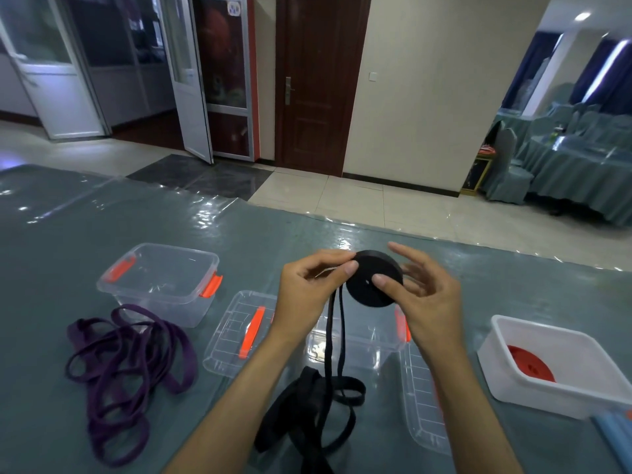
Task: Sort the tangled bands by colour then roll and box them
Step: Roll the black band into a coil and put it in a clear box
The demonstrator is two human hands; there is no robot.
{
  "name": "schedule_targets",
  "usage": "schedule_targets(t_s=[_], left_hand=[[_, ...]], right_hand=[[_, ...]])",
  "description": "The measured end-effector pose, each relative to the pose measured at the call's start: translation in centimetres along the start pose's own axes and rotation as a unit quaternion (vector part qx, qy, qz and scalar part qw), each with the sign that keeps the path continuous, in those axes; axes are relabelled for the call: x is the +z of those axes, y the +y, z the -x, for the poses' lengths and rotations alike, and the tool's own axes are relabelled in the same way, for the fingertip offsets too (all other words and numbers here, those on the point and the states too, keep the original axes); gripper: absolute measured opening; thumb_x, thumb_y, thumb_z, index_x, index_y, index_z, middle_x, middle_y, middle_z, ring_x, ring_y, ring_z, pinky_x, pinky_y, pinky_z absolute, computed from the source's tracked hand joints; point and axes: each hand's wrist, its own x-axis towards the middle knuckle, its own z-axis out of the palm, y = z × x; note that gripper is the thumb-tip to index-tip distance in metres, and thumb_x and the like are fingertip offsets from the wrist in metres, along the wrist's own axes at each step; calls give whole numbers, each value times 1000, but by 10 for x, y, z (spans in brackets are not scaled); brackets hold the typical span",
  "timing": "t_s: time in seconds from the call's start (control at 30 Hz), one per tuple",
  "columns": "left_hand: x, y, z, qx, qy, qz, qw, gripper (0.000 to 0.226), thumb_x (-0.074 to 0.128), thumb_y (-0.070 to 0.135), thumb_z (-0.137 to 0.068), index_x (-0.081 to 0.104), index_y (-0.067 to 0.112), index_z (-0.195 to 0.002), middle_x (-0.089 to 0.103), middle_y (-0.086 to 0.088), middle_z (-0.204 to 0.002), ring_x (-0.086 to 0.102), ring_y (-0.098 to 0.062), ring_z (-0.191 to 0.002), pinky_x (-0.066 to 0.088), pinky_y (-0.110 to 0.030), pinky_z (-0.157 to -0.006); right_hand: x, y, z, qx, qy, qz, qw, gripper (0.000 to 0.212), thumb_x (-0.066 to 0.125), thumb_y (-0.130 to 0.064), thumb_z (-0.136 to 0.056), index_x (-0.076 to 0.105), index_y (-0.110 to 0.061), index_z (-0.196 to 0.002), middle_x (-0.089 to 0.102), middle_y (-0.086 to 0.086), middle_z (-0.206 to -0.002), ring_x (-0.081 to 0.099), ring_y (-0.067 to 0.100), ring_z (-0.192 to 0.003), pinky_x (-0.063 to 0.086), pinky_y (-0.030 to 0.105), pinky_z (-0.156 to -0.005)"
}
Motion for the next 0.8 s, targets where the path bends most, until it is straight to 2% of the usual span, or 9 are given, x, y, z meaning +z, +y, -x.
schedule_targets(t_s=[0.13,0.2,0.3,0.37,0.43,0.53,0.6,0.67,0.8], left_hand=[[-2,4,-3,-28,-54,8,998,34,80,4,-91,79,16,-122,78,-7,-119,74,-23,-115,58,-25,-96],[-2,6,-7,-21,-32,8,999,31,87,9,-85,81,19,-113,81,-8,-111,77,-24,-108,60,-26,-92],[4,7,-7,-25,20,16,999,31,92,22,-78,80,28,-106,82,-5,-107,79,-23,-103,60,-24,-88],[8,3,-4,-19,17,16,1000,27,88,19,-85,81,26,-110,81,-4,-111,78,-22,-106,60,-24,-90],[9,1,-5,-22,-5,17,1000,29,83,12,-90,81,23,-116,81,-3,-116,76,-20,-112,59,-23,-93],[8,3,-9,-22,7,16,1000,35,87,13,-86,80,29,-116,81,-6,-109,79,-23,-104,61,-26,-89],[8,4,-9,-17,37,20,999,38,91,20,-80,78,30,-114,81,-8,-105,80,-25,-98,63,-28,-85],[8,1,-6,-2,41,13,999,32,91,22,-81,79,28,-111,81,-5,-108,80,-24,-99,62,-26,-85],[6,-3,-7,-10,-28,2,1000,32,81,11,-92,81,31,-116,80,-1,-116,76,-19,-112,59,-23,-93]], right_hand=[[4,-2,2,-7,37,-32,999,35,88,-20,-74,79,-40,-101,82,-6,-106,79,15,-99,62,25,-86],[1,-1,2,22,18,-36,999,32,92,-24,-75,72,-37,-95,81,0,-105,80,23,-95,66,33,-78],[-6,-3,-4,57,-32,-43,997,45,93,-30,-79,65,-36,-113,81,7,-106,81,32,-89,66,37,-66],[-9,-5,-7,14,-33,-19,999,50,89,-25,-84,68,-39,-127,81,2,-112,80,24,-99,66,36,-74],[-8,-6,-9,-17,-17,-9,1000,43,88,-31,-83,73,-40,-122,79,-4,-116,77,17,-108,66,33,-81],[-8,-3,-9,-1,-19,-10,1000,43,91,-33,-80,69,-37,-117,80,0,-111,79,22,-102,66,36,-79],[-13,-2,-10,22,-62,-10,998,52,90,-29,-80,65,-37,-124,81,2,-110,81,27,-95,67,38,-74],[-16,-4,-11,9,-76,0,997,58,89,-26,-82,66,-41,-133,80,-3,-116,79,21,-102,66,34,-78],[-13,-2,-13,-37,-11,23,999,45,89,-36,-77,72,-40,-119,79,-7,-116,76,16,-110,64,30,-87]])
